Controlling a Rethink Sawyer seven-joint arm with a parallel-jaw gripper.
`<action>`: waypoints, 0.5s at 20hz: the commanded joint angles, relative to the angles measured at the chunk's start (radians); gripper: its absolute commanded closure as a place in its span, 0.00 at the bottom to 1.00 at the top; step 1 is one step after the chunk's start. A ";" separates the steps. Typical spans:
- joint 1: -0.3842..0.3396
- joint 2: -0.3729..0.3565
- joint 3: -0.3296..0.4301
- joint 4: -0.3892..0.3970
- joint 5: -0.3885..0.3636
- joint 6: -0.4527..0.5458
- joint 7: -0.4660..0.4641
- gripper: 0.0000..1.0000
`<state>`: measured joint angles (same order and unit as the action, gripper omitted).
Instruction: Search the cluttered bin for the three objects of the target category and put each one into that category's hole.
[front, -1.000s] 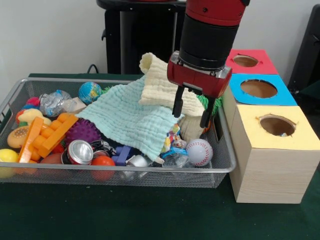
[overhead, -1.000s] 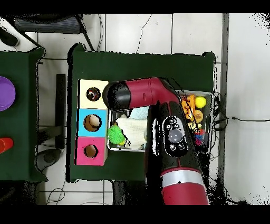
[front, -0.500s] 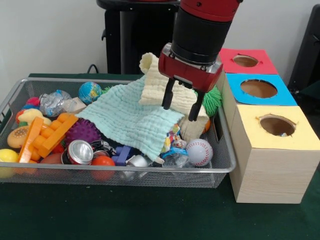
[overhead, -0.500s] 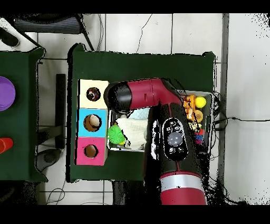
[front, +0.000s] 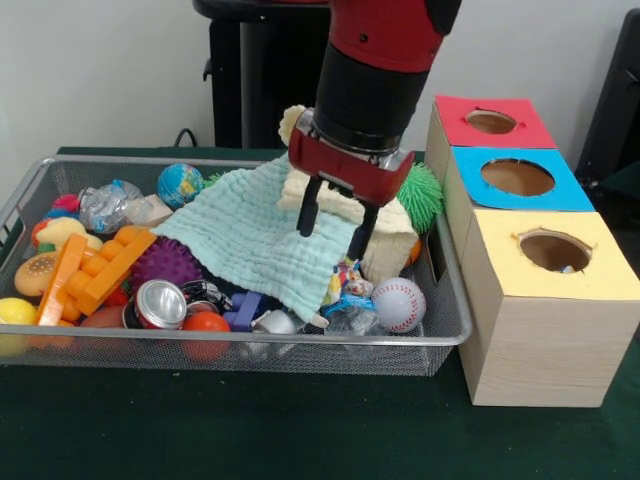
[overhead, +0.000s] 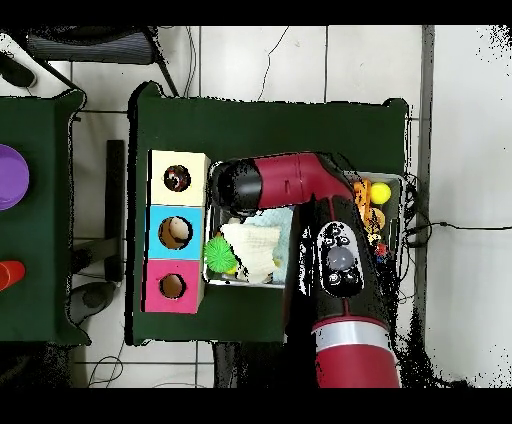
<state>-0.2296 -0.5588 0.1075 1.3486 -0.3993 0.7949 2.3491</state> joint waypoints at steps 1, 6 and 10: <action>-0.045 0.129 0.018 0.015 -0.084 -0.079 -0.093 0.00; -0.067 0.160 0.025 0.028 -0.081 -0.048 -0.109 0.00; -0.071 0.147 0.006 0.068 -0.080 -0.002 -0.111 0.00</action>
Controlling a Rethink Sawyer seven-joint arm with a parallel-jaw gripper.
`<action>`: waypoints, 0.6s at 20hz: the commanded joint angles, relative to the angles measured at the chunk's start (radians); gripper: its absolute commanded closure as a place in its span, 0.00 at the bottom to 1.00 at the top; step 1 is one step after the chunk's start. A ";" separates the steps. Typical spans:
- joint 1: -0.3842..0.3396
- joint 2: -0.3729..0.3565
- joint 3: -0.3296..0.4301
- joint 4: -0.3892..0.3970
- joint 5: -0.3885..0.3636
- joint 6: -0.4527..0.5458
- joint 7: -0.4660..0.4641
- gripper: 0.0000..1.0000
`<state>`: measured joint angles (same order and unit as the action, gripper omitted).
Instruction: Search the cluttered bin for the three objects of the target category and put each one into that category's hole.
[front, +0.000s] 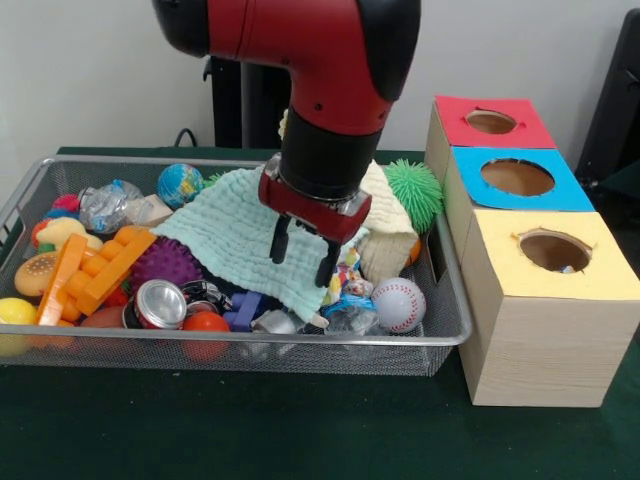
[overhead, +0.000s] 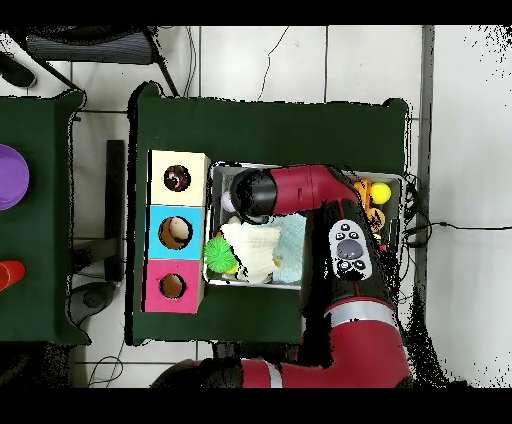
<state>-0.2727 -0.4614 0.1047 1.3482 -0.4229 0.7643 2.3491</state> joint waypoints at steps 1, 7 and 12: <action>-0.029 0.046 0.005 0.081 -0.054 0.041 -0.113 0.00; -0.044 0.045 0.024 0.095 -0.053 0.093 -0.176 0.00; -0.045 0.074 0.033 0.079 -0.045 0.104 -0.167 0.00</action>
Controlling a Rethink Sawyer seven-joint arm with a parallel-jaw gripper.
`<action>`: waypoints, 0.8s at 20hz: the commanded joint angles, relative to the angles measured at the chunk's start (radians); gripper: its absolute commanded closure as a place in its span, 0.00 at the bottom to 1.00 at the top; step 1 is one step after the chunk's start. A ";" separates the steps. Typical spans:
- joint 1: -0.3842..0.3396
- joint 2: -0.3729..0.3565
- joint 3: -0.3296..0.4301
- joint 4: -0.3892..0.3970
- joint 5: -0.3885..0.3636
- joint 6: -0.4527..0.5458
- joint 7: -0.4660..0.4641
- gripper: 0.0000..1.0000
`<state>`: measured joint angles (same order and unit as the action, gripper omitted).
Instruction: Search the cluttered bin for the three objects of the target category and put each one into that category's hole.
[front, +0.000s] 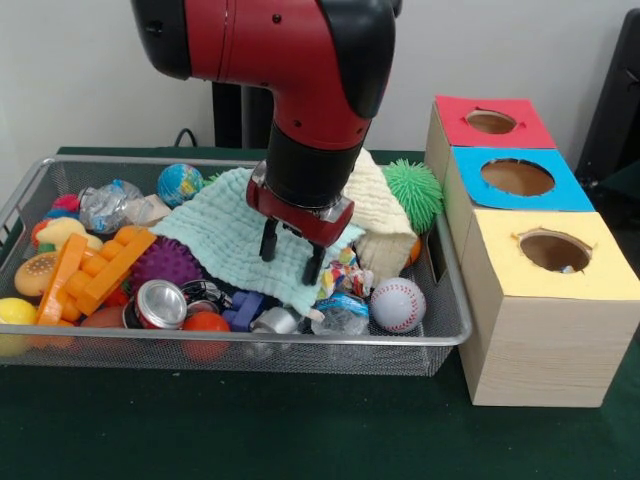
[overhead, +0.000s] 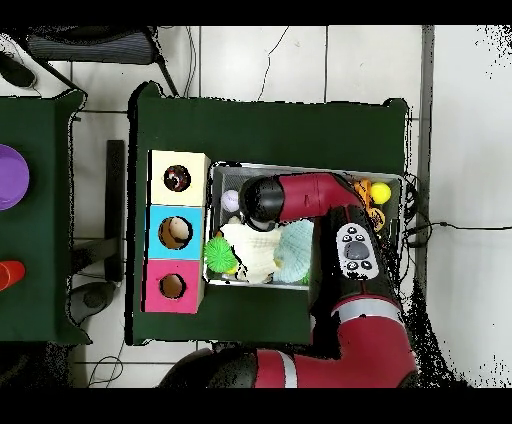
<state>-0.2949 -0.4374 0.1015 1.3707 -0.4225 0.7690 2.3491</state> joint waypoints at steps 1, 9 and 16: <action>-0.026 0.064 0.039 0.047 -0.045 0.097 -0.170 0.00; -0.053 0.063 0.063 0.091 -0.045 0.073 -0.201 1.00; -0.036 0.061 0.047 0.102 -0.033 0.046 -0.126 1.00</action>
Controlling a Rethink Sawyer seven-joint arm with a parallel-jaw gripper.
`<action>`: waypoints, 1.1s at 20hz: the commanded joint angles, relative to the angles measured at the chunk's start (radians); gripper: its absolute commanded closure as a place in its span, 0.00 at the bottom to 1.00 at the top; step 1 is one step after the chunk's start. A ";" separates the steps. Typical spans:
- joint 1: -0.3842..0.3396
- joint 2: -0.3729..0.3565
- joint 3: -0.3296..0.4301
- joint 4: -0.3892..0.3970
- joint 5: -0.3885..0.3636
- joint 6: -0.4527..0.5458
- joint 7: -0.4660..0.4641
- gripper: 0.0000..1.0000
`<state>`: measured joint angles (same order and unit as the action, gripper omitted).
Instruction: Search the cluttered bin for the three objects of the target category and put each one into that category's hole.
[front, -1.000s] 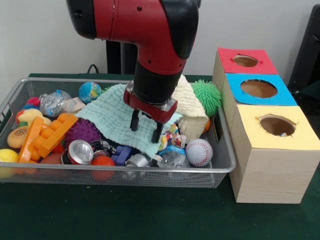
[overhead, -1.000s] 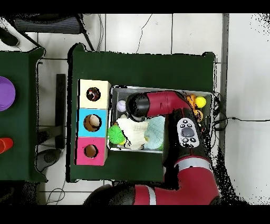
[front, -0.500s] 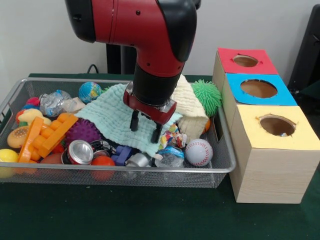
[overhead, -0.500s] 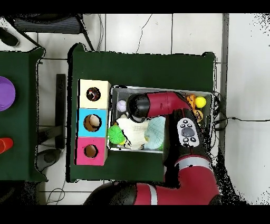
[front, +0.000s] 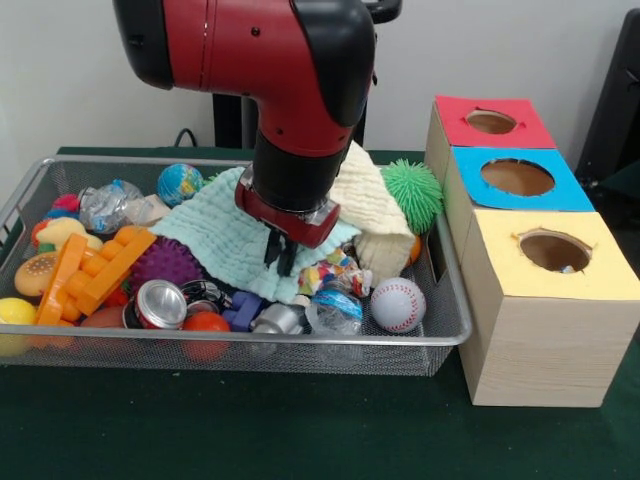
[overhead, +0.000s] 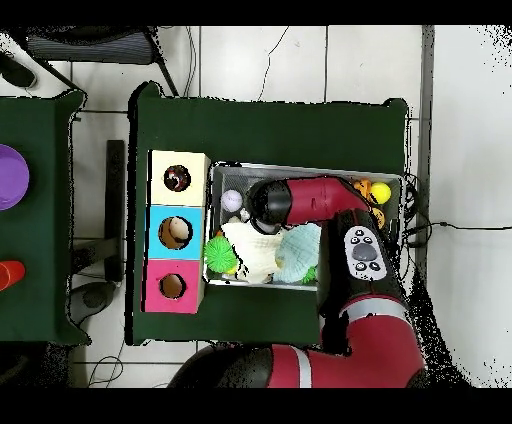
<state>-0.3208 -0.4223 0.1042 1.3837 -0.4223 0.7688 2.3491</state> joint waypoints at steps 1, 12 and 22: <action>-0.011 0.048 0.045 0.091 -0.033 0.045 -0.124 1.00; -0.016 -0.035 0.039 0.161 -0.006 0.067 -0.108 1.00; -0.031 -0.083 0.048 0.269 0.045 0.037 -0.036 1.00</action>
<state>-0.3259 -0.4785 0.1042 1.4794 -0.4184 0.7680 2.3491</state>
